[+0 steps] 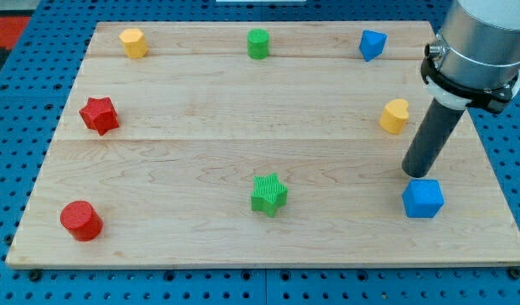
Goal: Move the arm to the bottom of the blue cube
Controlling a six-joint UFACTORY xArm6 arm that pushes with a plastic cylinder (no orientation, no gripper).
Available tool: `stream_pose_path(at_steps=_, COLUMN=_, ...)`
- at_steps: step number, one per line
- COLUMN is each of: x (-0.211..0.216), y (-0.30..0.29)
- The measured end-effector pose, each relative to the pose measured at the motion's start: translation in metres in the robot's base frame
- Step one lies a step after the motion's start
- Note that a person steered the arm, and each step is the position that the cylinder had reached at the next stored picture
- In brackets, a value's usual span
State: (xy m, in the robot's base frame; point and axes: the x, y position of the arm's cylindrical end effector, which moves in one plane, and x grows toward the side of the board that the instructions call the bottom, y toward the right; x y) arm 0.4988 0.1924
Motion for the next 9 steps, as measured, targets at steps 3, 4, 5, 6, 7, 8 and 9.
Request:
stream_pose_path(at_steps=3, x=0.001, y=0.0)
stream_pose_path(at_steps=4, x=0.001, y=0.0)
stream_pose_path(at_steps=5, x=-0.001, y=-0.003)
stream_pose_path(at_steps=6, x=0.002, y=-0.002)
stream_pose_path(at_steps=7, x=0.0, y=0.019)
stream_pose_path(at_steps=8, x=-0.002, y=0.059)
stream_pose_path(at_steps=9, x=0.028, y=0.092)
